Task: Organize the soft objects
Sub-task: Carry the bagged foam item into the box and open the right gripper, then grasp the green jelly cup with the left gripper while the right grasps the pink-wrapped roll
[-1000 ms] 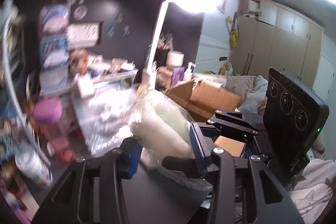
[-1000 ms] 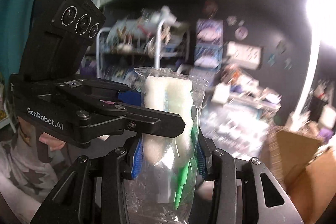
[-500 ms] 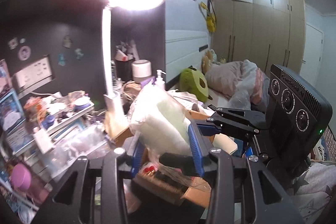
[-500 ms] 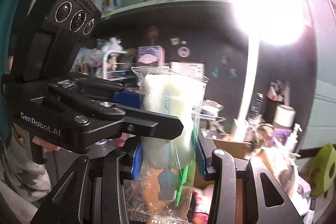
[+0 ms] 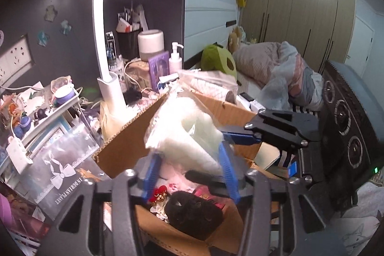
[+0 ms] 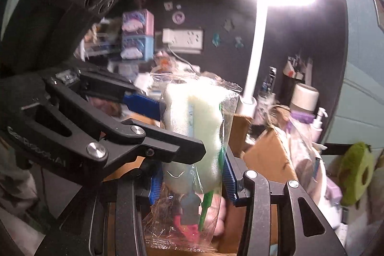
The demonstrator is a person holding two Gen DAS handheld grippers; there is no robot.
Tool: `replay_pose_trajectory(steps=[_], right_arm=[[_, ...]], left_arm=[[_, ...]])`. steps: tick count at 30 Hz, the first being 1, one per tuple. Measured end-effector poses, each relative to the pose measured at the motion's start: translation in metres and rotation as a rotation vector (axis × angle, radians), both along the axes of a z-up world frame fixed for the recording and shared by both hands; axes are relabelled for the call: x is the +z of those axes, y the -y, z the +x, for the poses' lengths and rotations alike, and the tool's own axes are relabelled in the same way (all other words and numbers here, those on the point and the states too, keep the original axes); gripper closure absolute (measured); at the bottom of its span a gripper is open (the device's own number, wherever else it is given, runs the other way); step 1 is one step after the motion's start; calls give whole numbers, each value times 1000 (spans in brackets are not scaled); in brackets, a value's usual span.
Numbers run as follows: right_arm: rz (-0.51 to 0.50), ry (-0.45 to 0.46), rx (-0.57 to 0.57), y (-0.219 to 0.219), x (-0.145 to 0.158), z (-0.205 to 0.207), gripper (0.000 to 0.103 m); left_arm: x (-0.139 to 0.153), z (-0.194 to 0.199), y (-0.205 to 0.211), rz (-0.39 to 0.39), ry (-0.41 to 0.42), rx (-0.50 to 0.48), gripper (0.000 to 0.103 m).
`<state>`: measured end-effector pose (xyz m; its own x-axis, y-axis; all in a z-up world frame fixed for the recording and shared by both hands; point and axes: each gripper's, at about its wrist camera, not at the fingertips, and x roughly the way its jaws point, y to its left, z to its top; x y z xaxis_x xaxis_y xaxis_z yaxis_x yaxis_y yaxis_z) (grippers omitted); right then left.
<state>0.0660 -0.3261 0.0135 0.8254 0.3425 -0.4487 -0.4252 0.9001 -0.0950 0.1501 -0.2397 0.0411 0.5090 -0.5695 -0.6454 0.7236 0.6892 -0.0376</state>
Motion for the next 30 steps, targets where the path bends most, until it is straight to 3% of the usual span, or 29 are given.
replay_pose_trajectory(steps=[1,3,7,19,24,30], right_arm=[[-27,-2,-9,-1,-2,0,64],[-65,-7,-23,-3,-5,0,59],[-88,-19,-36,-5,-7,2,39],[-63,28,18,-35,20,-23,39],[-32,41,102,-72,31,-36,39],[-39,15,200,-131,28,-43,39]], left_arm=[[-1,0,1,5,1,1,41],[-2,-2,0,8,10,5,34],[-1,-7,-9,16,49,29,29],[18,-35,-100,-77,125,179,22],[15,-49,-152,-65,172,298,22],[-6,-60,-218,-69,164,410,21]])
